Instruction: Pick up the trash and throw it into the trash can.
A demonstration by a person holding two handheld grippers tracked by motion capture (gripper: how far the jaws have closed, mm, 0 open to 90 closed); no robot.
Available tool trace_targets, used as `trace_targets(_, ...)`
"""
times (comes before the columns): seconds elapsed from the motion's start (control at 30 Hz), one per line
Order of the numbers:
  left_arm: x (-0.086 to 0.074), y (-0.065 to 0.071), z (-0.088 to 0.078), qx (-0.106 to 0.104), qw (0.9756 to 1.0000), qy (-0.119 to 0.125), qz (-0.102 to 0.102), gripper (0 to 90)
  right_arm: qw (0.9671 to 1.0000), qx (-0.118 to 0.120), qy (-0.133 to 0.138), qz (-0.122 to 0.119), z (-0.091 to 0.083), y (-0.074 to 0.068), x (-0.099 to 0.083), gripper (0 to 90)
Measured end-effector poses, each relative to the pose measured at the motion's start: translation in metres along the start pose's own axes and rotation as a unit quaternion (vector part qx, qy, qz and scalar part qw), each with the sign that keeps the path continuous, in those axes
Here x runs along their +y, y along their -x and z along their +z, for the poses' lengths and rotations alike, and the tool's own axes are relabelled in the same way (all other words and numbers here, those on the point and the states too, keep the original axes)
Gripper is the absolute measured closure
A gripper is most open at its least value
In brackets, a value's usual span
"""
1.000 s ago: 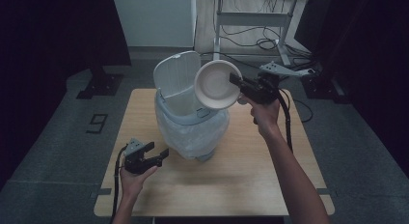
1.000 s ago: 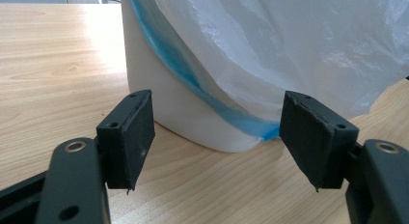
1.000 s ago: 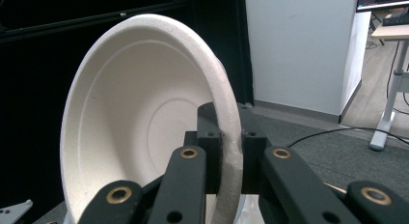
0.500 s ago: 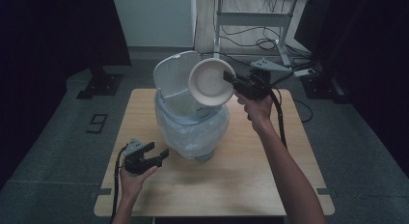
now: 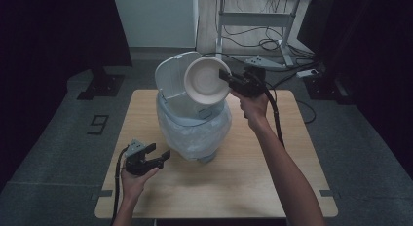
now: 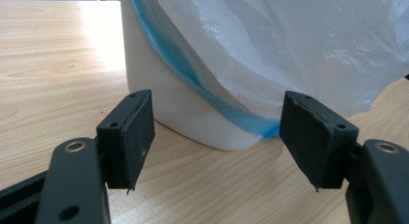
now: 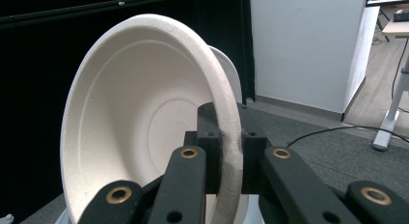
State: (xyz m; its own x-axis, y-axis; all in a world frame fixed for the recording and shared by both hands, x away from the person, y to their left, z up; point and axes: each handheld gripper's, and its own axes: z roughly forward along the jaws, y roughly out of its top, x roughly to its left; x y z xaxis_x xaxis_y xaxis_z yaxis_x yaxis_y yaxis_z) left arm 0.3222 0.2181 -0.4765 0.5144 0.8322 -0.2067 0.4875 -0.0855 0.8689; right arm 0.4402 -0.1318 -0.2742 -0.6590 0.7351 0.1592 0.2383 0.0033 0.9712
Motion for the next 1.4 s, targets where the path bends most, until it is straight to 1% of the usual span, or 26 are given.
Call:
trace_targets(0.4, 0.000, -0.002, -0.002, 0.000, 1.0000, 0.002, -0.003, 28.4, 1.0000, 0.004, -0.006, -0.005, 0.017, -0.007, 0.002, 83.4)
trace_targets(0.53, 0.000, -0.003, -0.002, -0.001, 1.0000, 0.004, -0.004, 28.4, 1.0000, 0.006, -0.007, 0.000, 0.023, -0.007, 0.002, 83.4)
trace_targets(0.8, 0.000, -0.004, -0.004, -0.001, 1.0000, 0.005, -0.006, 28.4, 0.9999, 0.001, -0.012, 0.001, 0.036, -0.007, 0.001, 83.3)
trace_targets(1.27, 0.001, -0.005, -0.006, -0.001, 0.9999, 0.008, -0.007, 28.4, 0.9998, 0.000, -0.021, -0.002, 0.054, -0.009, 0.000, 83.2)
trace_targets(1.4, 0.001, -0.006, -0.007, 0.000, 0.9999, 0.008, -0.007, 28.4, 0.9996, -0.002, -0.027, -0.010, 0.061, -0.010, -0.003, 83.1)
